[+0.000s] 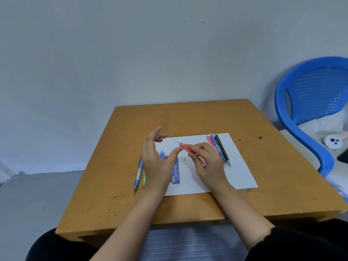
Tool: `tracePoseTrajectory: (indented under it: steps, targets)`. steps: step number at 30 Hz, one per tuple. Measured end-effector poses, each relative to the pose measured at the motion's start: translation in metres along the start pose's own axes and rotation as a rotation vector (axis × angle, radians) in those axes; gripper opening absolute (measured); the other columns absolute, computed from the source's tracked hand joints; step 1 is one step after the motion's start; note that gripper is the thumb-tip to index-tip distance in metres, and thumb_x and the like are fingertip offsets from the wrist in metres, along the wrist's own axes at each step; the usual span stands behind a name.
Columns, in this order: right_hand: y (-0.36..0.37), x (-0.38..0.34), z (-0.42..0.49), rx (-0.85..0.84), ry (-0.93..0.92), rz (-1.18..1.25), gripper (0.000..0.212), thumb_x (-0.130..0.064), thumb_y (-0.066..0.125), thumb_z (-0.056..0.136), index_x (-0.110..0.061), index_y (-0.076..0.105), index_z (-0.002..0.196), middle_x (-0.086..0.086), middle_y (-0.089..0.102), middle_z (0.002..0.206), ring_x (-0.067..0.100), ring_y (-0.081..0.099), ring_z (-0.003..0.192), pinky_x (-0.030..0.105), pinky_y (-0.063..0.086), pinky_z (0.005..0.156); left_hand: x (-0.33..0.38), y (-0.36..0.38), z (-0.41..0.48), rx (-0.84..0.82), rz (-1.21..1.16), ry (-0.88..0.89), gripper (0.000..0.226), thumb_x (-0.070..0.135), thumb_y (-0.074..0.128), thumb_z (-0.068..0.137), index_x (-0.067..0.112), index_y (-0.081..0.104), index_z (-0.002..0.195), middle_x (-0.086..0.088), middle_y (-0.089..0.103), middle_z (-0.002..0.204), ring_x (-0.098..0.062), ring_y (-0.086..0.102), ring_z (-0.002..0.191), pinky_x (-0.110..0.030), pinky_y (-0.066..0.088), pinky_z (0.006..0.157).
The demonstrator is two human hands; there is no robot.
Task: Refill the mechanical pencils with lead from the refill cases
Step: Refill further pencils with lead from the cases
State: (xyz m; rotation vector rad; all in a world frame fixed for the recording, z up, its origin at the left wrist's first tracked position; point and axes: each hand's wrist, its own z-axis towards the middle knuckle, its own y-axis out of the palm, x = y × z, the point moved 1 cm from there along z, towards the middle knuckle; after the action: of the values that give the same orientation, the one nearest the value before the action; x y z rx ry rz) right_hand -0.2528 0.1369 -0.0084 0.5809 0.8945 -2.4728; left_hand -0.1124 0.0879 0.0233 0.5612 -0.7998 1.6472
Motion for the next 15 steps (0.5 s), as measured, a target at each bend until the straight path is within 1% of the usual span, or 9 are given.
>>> tracePoseTrajectory:
  steps: [2,3,4,5,6,7,9,12,15]
  targets:
    - [0.001,0.001,0.000,0.006,0.020,0.001,0.028,-0.005,0.060,0.087,-0.002,0.066,0.115,0.010,0.065,0.094,-0.003,0.047,0.092,0.000,0.037,0.080,0.003,0.005,-0.001,0.033,0.019,-0.004,0.068,0.015,0.084,0.070,0.009,0.050,0.129,0.005,0.058,0.107,-0.020,0.055,0.098,-0.002,0.040,0.075]
    - [0.001,0.001,0.000,0.011,0.031,0.002,0.028,-0.006,0.060,0.087,-0.002,0.066,0.115,0.010,0.066,0.094,-0.003,0.047,0.092,0.000,0.037,0.080,0.003,0.007,-0.002,0.048,0.049,0.017,0.067,0.018,0.083,0.072,0.013,0.050,0.129,0.010,0.056,0.108,-0.019,0.054,0.099,-0.003,0.040,0.077]
    - [0.001,0.001,0.000,0.016,0.040,0.005,0.028,-0.008,0.059,0.088,-0.002,0.066,0.114,0.010,0.066,0.095,-0.003,0.047,0.092,0.000,0.037,0.080,0.001,0.009,-0.004,0.060,0.083,0.042,0.065,0.022,0.082,0.074,0.019,0.049,0.130,0.015,0.053,0.109,-0.014,0.053,0.101,-0.010,0.042,0.082]
    - [0.001,0.001,0.000,0.020,0.046,0.010,0.028,-0.009,0.059,0.088,-0.002,0.067,0.114,0.010,0.066,0.095,-0.002,0.048,0.092,0.000,0.038,0.080,0.000,0.011,-0.005,0.071,0.111,0.063,0.063,0.026,0.080,0.076,0.025,0.048,0.130,0.019,0.051,0.110,-0.008,0.050,0.103,-0.020,0.045,0.086]
    - [0.001,0.001,0.000,0.024,0.048,0.013,0.028,-0.009,0.058,0.088,-0.002,0.067,0.113,0.010,0.066,0.095,-0.002,0.048,0.092,0.000,0.038,0.080,-0.002,0.012,-0.006,0.082,0.131,0.077,0.061,0.028,0.079,0.077,0.028,0.047,0.130,0.021,0.050,0.111,-0.001,0.047,0.104,-0.030,0.047,0.087]
    - [0.001,0.001,0.000,0.028,0.051,0.014,0.028,-0.010,0.058,0.088,-0.002,0.067,0.113,0.010,0.066,0.095,-0.002,0.048,0.092,0.000,0.038,0.080,-0.002,0.013,-0.008,0.093,0.144,0.085,0.060,0.029,0.078,0.078,0.030,0.047,0.130,0.022,0.050,0.111,0.005,0.044,0.104,-0.037,0.048,0.087]
    - [0.001,0.001,-0.001,0.036,0.058,0.013,0.028,-0.011,0.059,0.087,-0.002,0.067,0.112,0.011,0.067,0.095,-0.002,0.048,0.093,-0.001,0.038,0.080,-0.001,0.015,-0.008,0.110,0.157,0.082,0.062,0.030,0.076,0.079,0.029,0.046,0.133,0.021,0.050,0.113,0.008,0.041,0.105,-0.038,0.045,0.090]
    - [0.001,0.000,-0.001,0.046,0.064,0.022,0.028,-0.012,0.058,0.087,-0.002,0.067,0.112,0.011,0.067,0.096,-0.002,0.048,0.093,-0.001,0.039,0.080,-0.001,0.018,-0.008,0.106,0.176,0.096,0.065,0.031,0.074,0.080,0.030,0.043,0.136,0.015,0.056,0.112,0.006,0.042,0.106,-0.028,0.036,0.095]
    - [0.001,0.000,0.000,0.054,0.058,0.032,0.028,-0.011,0.059,0.088,-0.002,0.067,0.113,0.010,0.067,0.095,-0.002,0.048,0.093,0.000,0.039,0.080,-0.005,0.019,-0.008,0.103,0.231,0.143,0.050,0.030,0.073,0.081,0.026,0.055,0.128,0.002,0.064,0.112,-0.008,0.049,0.106,-0.034,0.039,0.091]
